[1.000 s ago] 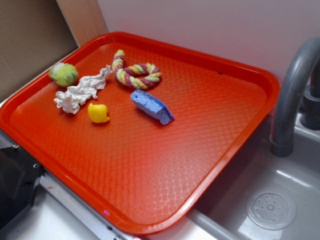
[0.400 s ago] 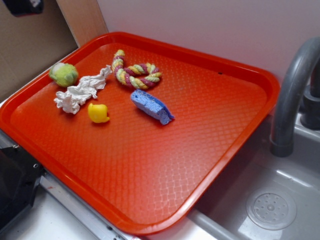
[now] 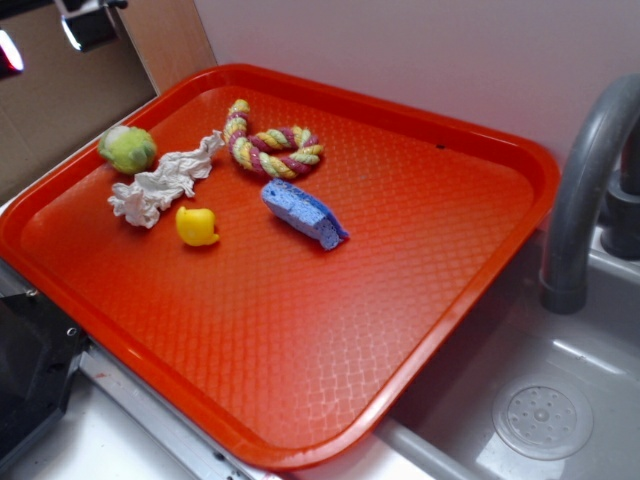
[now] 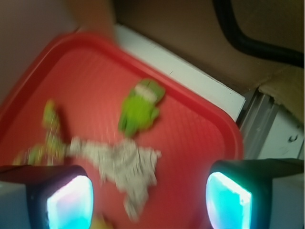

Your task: Grab the green animal.

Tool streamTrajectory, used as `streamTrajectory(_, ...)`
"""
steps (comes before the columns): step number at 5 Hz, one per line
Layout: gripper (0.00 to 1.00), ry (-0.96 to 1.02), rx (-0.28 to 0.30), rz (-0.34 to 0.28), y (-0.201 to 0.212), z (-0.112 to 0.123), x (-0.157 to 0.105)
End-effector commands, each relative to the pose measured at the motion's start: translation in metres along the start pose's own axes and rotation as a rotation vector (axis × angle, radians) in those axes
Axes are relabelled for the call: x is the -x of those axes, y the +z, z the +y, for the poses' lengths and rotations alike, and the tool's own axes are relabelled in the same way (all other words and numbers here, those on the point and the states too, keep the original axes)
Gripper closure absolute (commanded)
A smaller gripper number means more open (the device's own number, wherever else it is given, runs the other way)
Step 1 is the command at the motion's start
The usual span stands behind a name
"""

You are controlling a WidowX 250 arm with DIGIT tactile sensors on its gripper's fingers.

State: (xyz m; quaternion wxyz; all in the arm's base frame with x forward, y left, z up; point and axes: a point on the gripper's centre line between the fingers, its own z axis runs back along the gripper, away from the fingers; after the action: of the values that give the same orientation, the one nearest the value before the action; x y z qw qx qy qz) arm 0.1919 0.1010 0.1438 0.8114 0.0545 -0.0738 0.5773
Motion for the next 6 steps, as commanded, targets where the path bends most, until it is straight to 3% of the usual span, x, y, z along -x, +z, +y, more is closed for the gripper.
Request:
streamTrajectory(1, 0.00, 0.365, -0.049, -0.070, -0.035, 0.019, -0.033)
streamTrajectory(2, 0.00, 0.358, -0.077, -0.113, -0.058, 0.013, -0.034)
streamTrajectory(5, 0.00, 0.273, -0.161, -0.116, -0.112, -0.004, -0.028)
streamTrajectory(6, 0.75, 0.219, -0.166, -0.123, -0.119, -0.002, -0.022)
